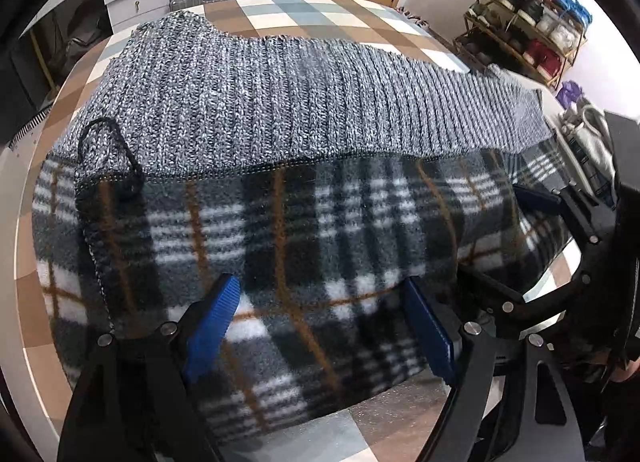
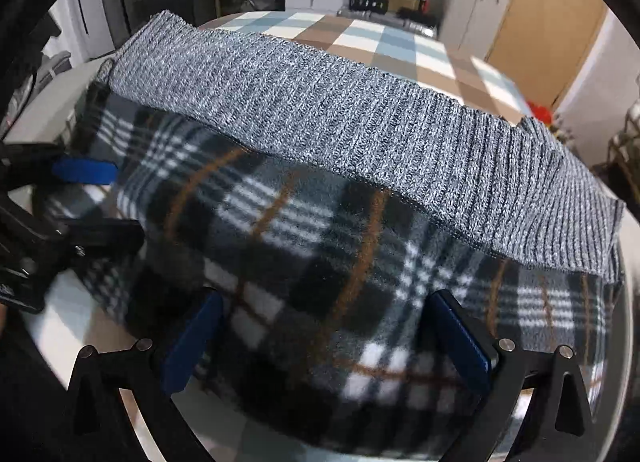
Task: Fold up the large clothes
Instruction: 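Press the folded knit hem flat with both grippers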
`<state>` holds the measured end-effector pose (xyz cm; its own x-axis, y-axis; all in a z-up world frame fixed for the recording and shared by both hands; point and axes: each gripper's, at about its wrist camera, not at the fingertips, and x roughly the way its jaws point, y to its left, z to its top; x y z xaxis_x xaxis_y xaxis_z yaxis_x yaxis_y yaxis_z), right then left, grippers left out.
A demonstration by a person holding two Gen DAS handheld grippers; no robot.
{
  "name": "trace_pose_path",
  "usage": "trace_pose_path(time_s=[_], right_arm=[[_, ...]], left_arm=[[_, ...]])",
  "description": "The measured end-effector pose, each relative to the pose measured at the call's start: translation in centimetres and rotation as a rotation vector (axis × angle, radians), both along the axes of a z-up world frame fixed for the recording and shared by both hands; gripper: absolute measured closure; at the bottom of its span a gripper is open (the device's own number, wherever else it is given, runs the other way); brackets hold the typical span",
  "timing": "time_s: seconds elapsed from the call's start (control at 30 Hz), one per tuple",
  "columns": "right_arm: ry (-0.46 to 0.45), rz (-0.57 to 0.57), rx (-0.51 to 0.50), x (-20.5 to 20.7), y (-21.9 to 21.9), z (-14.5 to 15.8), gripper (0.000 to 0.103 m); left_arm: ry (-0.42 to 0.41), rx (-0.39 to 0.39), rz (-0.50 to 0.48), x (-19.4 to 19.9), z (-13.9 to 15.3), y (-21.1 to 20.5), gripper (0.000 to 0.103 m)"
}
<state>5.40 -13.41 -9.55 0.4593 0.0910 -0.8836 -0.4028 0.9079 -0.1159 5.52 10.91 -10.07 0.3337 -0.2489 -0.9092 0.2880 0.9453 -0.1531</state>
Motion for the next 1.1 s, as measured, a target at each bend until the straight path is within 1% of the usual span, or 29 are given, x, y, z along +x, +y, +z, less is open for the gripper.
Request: trace_pose_path(time_s=[0.07, 0.1, 0.13, 0.17, 0.2, 0.23, 0.3, 0.33, 0.4, 0.47, 0.5, 0.57, 0.6, 0.67, 0.7, 0.73, 0.8, 0.83, 0.87, 0.9, 0.93, 1.0, 1.03, 1.07, 1.1], right_arm=[[0.021, -0.001, -0.02, 0.0, 0.2, 0.1, 0.0], [0.047, -0.002, -0.023, 0.3, 0.2, 0.2, 0.0], [0.074, -0.001, -0.02, 0.7, 0.1, 0.5, 0.0], [0.087, -0.006, -0.012, 1.0, 0.0, 0.9, 0.0], [0.091, -0.022, 0.017, 1.4, -0.3, 1.7, 0.0], [0.076, -0.032, 0.073, 1.7, -0.6, 2.9, 0.0], [0.037, -0.044, 0.133, 1.9, -0.7, 4.6, 0.0], [0.027, -0.036, 0.148, 2.2, -0.3, 5.0, 0.0], [0.047, -0.009, 0.124, 2.7, 1.0, 4.3, 0.0], [0.072, 0.01, 0.066, 2.9, 2.4, 2.4, 0.0], [0.07, 0.014, 0.011, 2.9, 3.0, 1.3, 0.0], [0.041, -0.004, 0.006, 2.6, 3.3, 1.0, 0.0], [0.054, -0.016, 0.007, 2.9, 3.3, 1.1, 0.0], [0.095, -0.025, 0.016, 3.6, 3.1, 1.6, 0.0], [0.103, -0.036, 0.047, 4.0, 2.8, 2.3, 0.0], [0.095, -0.046, 0.094, 4.4, 2.5, 3.4, 0.0], [0.064, -0.06, 0.155, 5.7, 2.3, 5.1, 0.0], [0.055, -0.064, 0.18, 6.2, 2.4, 5.8, 0.0], [0.058, -0.067, 0.207, 7.1, 2.7, 6.3, 0.0], [0.078, -0.069, 0.225, 8.2, 3.2, 6.4, 0.0], [0.096, -0.078, 0.231, 8.9, 3.6, 6.3, 0.0], [0.164, -0.131, 0.231, 11.5, 4.2, 4.6, 0.0], [0.184, -0.171, 0.176, 12.6, 4.5, 3.2, 0.0], [0.194, -0.18, 0.158, 12.9, 4.7, 2.3, 0.0], [0.174, -0.179, 0.122, 13.0, 5.3, 1.6, 0.0]], left_arm=[[-0.01, 0.034, -0.015, -0.5, 0.0, -0.3, 0.023], [-0.008, 0.037, -0.023, -0.6, 0.1, -0.3, 0.023], [-0.003, 0.025, -0.021, -0.6, 0.3, -0.2, 0.023], [0.008, -0.005, -0.015, -0.5, 0.5, 0.3, 0.023], [0.02, -0.047, -0.003, -0.4, 0.9, 0.8, 0.023], [0.03, -0.091, 0.011, -0.3, 1.3, 1.4, 0.023], [0.037, -0.166, 0.038, -0.3, 1.9, 3.1, 0.023], [0.043, -0.19, 0.047, -0.3, 2.0, 3.6, 0.023], [0.081, -0.269, 0.066, 0.0, 1.9, 5.1, 0.023], [0.122, -0.345, 0.089, 0.2, 1.6, 6.4, 0.023], [0.14, -0.378, 0.101, 0.2, 1.5, 7.1, 0.023], [0.154, -0.419, 0.118, 0.4, 1.8, 7.6, 0.023], [0.157, -0.428, 0.126, 0.3, 1.9, 7.9, 0.023], [0.151, -0.421, 0.135, 0.3, 2.3, 7.8, 0.023], [0.144, -0.404, 0.133, 0.4, 2.7, 7.5, 0.023], [0.137, -0.387, 0.13, 0.2, 2.8, 7.4, 0.023], [0.11, -0.348, 0.13, 0.0, 3.3, 7.1, 0.023], [0.1, -0.329, 0.134, 0.5, 3.0, 6.5, 0.023], [0.093, -0.312, 0.139, 0.8, 2.9, 6.4, 0.023], [0.096, -0.313, 0.14, 1.1, 2.6, 6.4, 0.023], [0.101, -0.325, 0.138, 1.3, 2.3, 6.5, 0.023], [0.11, -0.334, 0.138, 2.2, 1.1, 7.0, 0.023], [0.118, -0.354, 0.137, 2.4, 0.8, 7.3, 0.023], [0.116, -0.372, 0.14, 2.4, 0.7, 7.7, 0.024], [0.113, -0.382, 0.143, 2.3, 0.8, 7.8, 0.023]])
